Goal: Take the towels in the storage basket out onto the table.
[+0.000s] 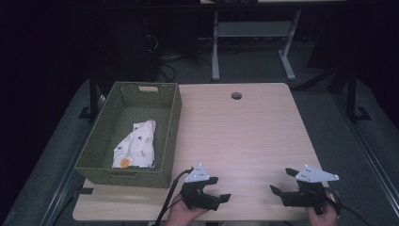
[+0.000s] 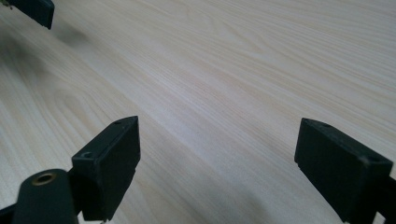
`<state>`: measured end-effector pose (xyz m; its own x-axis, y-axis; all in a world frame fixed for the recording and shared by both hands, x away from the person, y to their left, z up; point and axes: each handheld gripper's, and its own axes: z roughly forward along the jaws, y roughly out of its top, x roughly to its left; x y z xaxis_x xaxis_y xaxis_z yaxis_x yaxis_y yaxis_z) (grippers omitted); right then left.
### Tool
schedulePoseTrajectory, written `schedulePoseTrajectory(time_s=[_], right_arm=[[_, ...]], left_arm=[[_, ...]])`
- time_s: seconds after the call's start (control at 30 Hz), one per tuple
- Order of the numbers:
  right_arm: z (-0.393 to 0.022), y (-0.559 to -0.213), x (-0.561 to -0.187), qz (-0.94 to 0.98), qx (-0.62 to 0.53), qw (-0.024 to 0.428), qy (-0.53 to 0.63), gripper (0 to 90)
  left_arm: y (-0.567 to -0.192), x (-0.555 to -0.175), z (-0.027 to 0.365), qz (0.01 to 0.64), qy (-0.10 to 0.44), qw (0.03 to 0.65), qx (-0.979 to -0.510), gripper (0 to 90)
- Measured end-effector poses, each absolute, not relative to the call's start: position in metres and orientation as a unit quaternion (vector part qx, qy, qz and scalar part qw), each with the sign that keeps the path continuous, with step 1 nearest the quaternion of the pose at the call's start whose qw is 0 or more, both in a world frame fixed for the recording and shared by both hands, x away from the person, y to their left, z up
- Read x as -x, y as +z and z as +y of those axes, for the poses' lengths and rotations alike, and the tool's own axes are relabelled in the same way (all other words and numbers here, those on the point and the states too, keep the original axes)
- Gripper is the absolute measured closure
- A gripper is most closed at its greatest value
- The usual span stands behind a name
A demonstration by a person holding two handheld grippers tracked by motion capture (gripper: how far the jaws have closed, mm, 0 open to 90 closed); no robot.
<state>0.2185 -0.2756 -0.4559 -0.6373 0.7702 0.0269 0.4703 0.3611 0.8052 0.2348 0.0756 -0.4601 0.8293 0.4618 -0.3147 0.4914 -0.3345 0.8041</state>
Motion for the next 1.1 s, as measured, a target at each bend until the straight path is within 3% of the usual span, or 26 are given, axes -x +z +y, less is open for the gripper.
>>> schedulePoseTrajectory(time_s=[0.4, 1.1], right_arm=[[-0.27, -0.456, -0.216, 0.808, -0.381, 0.182, 0.411, 14.0], [-0.271, -0.455, -0.216, 0.807, -0.382, 0.183, 0.411, 14.0]], left_arm=[[-0.442, -0.243, 0.077, 0.284, -0.001, 0.505, -0.815, 24.7], [-0.405, -0.27, 0.064, 0.277, -0.03, 0.501, -0.82, 24.5]])
